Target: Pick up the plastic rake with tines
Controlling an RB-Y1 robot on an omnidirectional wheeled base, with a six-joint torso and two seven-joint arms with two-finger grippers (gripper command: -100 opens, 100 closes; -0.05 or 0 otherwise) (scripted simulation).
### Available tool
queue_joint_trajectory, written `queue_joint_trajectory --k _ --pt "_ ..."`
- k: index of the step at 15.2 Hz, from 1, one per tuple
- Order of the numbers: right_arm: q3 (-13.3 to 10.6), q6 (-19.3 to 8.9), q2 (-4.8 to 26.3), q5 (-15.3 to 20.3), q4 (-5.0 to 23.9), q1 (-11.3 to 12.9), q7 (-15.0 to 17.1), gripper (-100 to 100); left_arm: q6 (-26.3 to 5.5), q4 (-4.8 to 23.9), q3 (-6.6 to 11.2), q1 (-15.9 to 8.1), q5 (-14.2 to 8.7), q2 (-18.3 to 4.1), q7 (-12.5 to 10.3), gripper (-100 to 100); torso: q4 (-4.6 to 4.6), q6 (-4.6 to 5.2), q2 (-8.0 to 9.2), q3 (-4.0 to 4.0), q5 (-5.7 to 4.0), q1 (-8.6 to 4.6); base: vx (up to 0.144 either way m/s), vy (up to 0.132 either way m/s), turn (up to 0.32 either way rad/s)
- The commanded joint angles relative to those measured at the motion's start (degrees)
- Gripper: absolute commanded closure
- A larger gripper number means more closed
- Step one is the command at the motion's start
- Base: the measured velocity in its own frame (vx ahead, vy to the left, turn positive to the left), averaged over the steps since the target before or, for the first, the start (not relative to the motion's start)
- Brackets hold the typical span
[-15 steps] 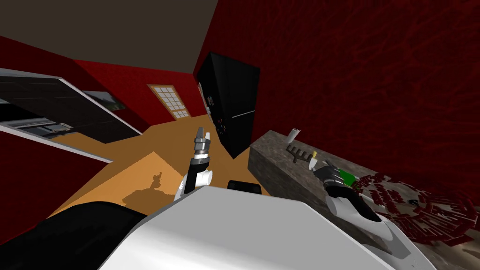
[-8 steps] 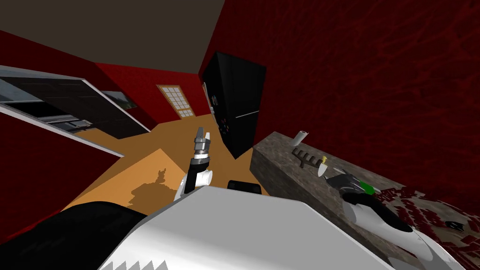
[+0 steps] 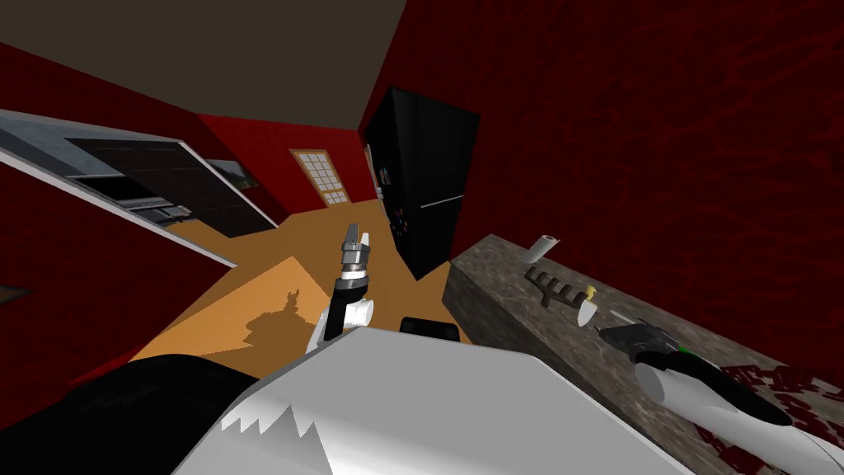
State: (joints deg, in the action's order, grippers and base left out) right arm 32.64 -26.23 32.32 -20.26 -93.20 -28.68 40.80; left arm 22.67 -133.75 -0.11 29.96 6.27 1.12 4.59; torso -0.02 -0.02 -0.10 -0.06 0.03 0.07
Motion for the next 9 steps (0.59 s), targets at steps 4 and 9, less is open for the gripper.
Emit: queue_joint_trajectory --k 4,9 --pt "3.2 -5.6 2.5 -2.4 4.0 0.7 3.5 -100 0.0 0.0 0.0 0.0 0.0 0.0 0.0 0 0.0 -0.01 0.01 0.01 0.0 -0.01 0.035 0.014 0.103" --pt "5.7 -11.1 4.3 -4.4 6.8 0.8 6.1 -100 0.0 0.0 0.0 0.0 0.0 0.0 0.0 0 0.0 -0.01 -0.02 -0.01 0.0 0.01 0.038 0.01 0.094"
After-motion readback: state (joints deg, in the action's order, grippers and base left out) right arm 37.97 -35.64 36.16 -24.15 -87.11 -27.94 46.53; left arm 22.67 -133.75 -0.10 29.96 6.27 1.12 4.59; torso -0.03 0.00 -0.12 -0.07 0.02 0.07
